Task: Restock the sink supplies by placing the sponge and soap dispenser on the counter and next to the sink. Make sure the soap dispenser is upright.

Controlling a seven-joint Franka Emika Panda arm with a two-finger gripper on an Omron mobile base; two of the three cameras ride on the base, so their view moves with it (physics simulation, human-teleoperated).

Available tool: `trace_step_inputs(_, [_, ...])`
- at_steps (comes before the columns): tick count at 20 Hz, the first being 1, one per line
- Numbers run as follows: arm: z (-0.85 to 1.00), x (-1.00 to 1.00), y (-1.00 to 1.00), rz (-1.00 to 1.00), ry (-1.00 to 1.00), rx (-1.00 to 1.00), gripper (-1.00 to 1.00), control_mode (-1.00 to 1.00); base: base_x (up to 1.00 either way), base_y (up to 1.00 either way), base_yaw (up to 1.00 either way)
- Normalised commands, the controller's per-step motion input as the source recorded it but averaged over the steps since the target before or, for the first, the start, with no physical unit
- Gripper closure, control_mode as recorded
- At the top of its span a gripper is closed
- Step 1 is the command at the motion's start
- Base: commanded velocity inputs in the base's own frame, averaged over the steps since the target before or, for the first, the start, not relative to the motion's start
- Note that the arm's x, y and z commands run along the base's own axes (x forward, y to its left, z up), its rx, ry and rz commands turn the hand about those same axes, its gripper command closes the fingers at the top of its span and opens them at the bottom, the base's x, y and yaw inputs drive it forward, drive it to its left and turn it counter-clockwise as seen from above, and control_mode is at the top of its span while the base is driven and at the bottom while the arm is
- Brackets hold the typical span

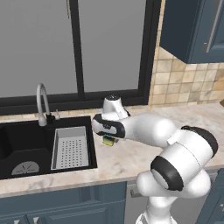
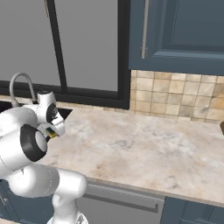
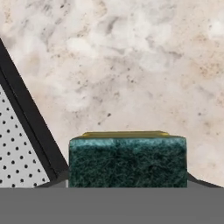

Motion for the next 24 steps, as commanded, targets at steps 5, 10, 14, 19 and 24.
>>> trace_step_inputs(5, [-0.56, 0.39, 0.00, 0.05, 0.00, 0.00, 1.00, -1.00, 0.00, 0.00, 0.00])
trace_step_inputs(10, [-0.47, 0.29, 0.01, 0.01, 0.01, 0.00, 1.00, -1.00, 0.00, 0.00, 0.00])
trace_step_inputs(14, [-0.29, 0.11, 0.00, 0.01, -0.01, 0.00, -1.00, -1.00, 0.00, 0.00, 0.00])
trace_step_inputs(19, [-0.04, 0.00, 0.01, 0.02, -0.02, 0.00, -1.00, -1.00, 0.00, 0.00, 0.00])
trace_step_inputs(24, [0.14, -0.20, 0.00, 0.02, -0.13, 0.00, -1.00, -1.00, 0.00, 0.00, 0.00])
